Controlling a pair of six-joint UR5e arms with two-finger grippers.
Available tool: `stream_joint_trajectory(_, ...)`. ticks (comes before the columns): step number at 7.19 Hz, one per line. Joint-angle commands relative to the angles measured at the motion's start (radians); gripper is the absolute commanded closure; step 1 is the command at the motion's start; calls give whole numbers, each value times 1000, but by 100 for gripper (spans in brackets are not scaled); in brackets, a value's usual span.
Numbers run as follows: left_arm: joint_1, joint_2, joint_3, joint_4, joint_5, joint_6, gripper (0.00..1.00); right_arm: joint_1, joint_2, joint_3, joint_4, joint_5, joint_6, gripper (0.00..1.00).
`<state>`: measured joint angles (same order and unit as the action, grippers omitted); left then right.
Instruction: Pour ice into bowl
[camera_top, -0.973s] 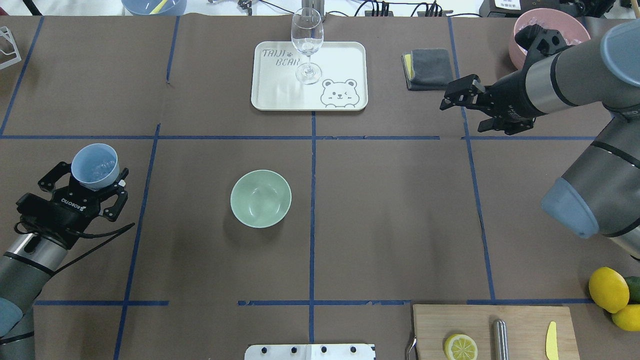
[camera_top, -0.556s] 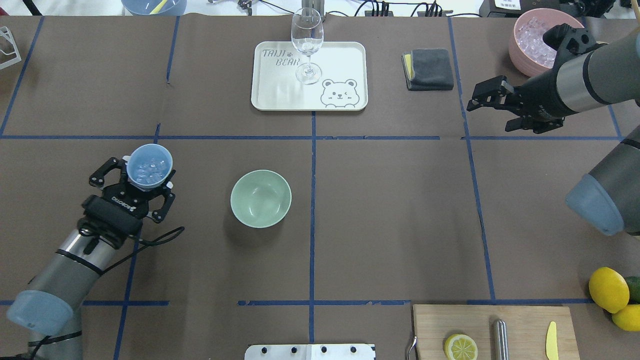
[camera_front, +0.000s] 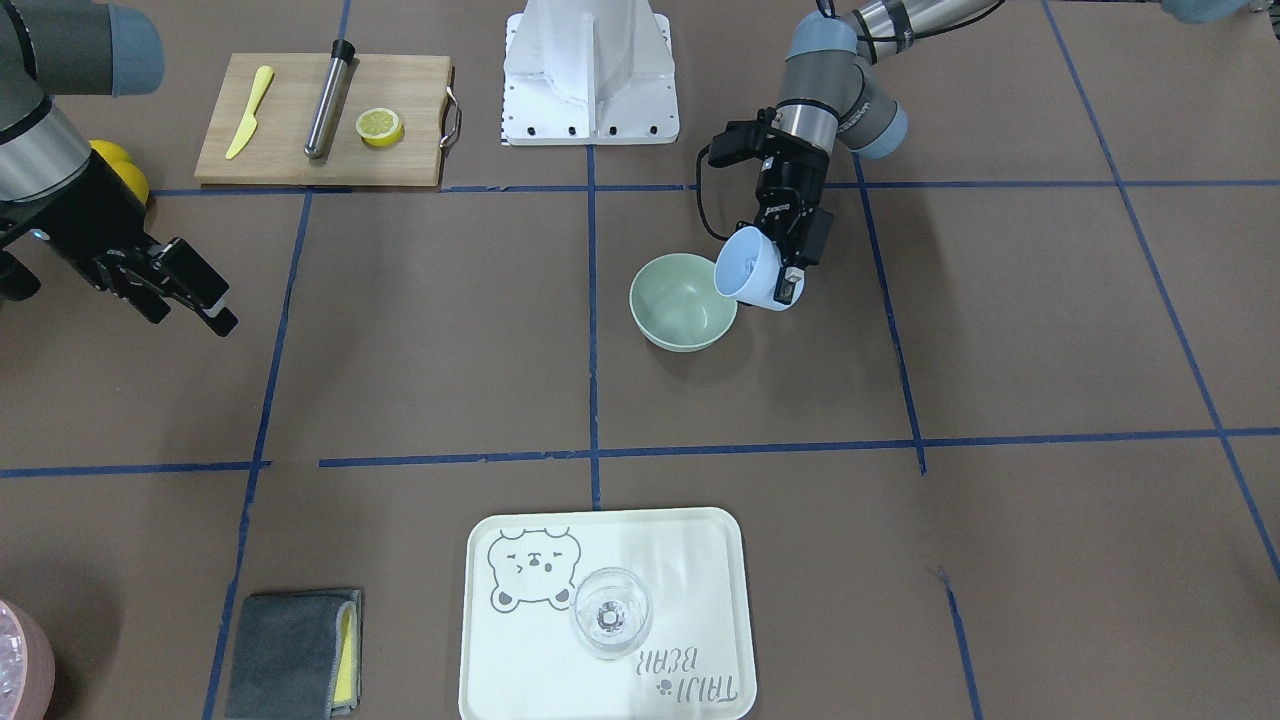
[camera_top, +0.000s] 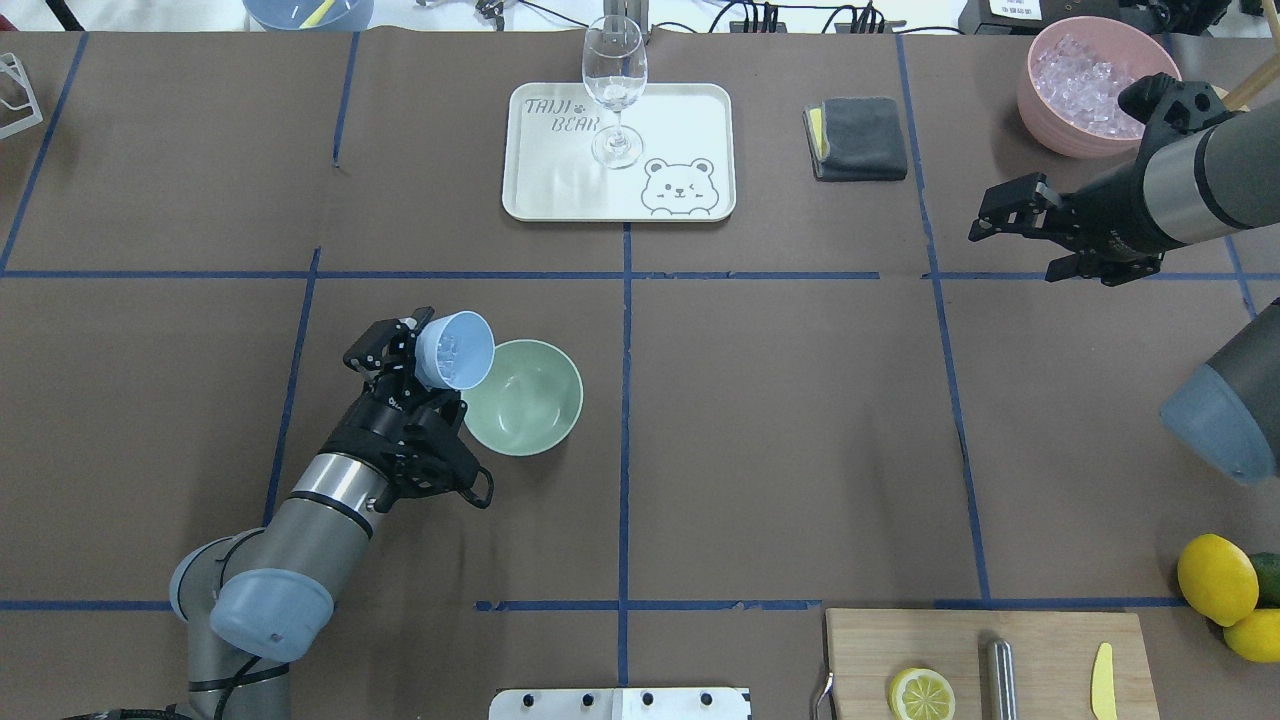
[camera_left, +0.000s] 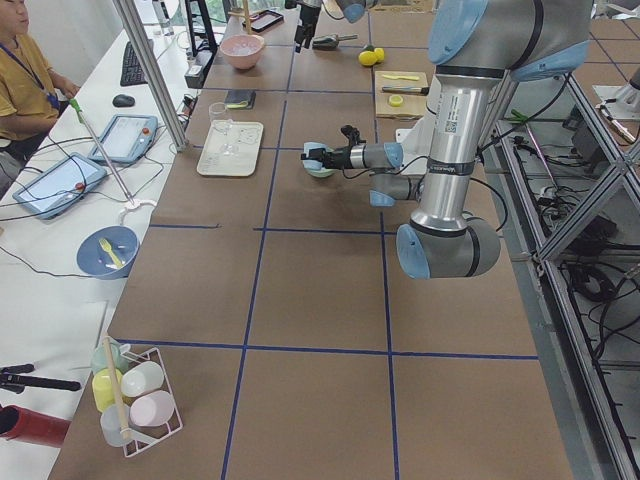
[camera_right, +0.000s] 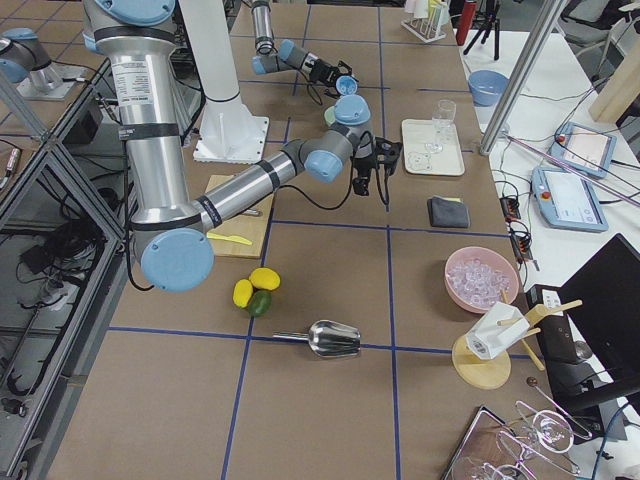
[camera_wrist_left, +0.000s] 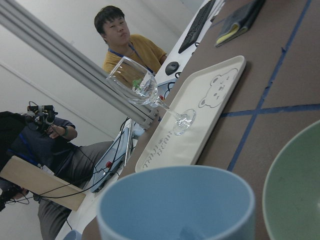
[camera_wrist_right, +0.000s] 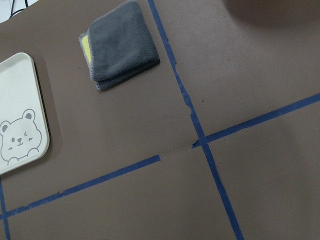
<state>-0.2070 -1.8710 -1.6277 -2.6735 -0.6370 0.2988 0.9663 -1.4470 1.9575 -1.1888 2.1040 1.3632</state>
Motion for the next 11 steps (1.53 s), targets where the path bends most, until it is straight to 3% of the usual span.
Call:
stream_joint_trajectory(1,9,-37,-3,110,52,286,100,0,-15,1,0,-1,0,0)
stream_joint_trajectory(3,9,-33,-11,112,81,660,100,0,-19,1,0,-2,2,0)
stream_joint_trajectory(5,12,-27,-1,147,141,825,100,-1,-21,-3,0,-2,2,0)
stream_joint_trajectory(6,14,-27,-14,182,183,850,100,-1,-21,-3,0,-1,2,0)
stream_joint_trajectory(11,15,-25,-50,147,204,982,100,-3,-36,-19,-2,-1,13,0)
